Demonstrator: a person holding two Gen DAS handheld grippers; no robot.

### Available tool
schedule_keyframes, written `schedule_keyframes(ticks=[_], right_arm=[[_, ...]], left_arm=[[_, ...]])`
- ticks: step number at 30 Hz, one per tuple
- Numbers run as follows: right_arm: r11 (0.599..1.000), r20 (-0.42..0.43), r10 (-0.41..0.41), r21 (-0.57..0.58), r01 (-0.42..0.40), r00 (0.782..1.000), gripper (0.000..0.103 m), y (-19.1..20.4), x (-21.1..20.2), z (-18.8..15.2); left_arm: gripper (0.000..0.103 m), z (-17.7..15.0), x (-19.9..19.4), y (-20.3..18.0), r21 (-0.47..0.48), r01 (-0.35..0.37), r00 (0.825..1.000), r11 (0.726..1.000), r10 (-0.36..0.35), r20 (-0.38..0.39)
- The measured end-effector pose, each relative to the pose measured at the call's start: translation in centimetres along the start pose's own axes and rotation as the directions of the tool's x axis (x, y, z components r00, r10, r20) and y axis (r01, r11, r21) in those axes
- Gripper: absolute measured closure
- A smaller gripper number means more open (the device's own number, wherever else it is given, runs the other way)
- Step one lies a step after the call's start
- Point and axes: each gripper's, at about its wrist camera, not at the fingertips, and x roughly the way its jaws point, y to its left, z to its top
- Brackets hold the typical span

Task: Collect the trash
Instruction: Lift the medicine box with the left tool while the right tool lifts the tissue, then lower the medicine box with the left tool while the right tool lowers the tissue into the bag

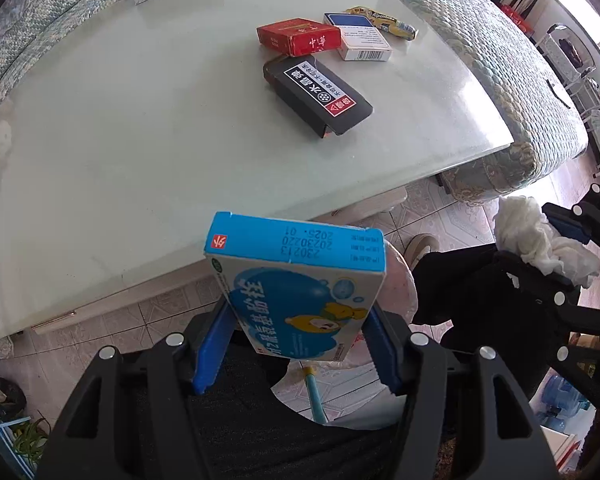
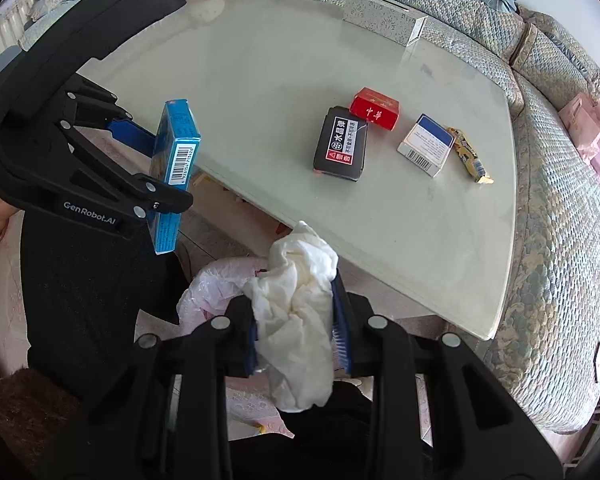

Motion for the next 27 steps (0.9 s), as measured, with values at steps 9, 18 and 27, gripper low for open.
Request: schedule_keyframes(ticks=[9, 18, 27], right_arm=[[1.0, -0.037, 0.005, 0.0, -0.005, 0.999, 0.074, 1.7, 2.3, -2.9], [0.998, -0.087, 0.048, 0.044, -0.044, 0.995, 0.074, 2.5, 5.2, -5.1], [0.997, -0.133, 0.051, 0.067, -0.042, 0.99, 0.074, 2.6, 8.6, -6.5]], left_arm=[[0.043, -1.8, 2.3, -1.5, 0.023, 0.011, 1.0, 1.0, -0.011, 0.007], [0.043, -3.5, 5.8, -2.6, 0.046, 0.017, 1.0, 0.999, -0.017, -0.01], [0.043, -4.3, 9.6, -3.3, 0.036, 0.034, 0.999, 0.999, -0.033, -0.036]])
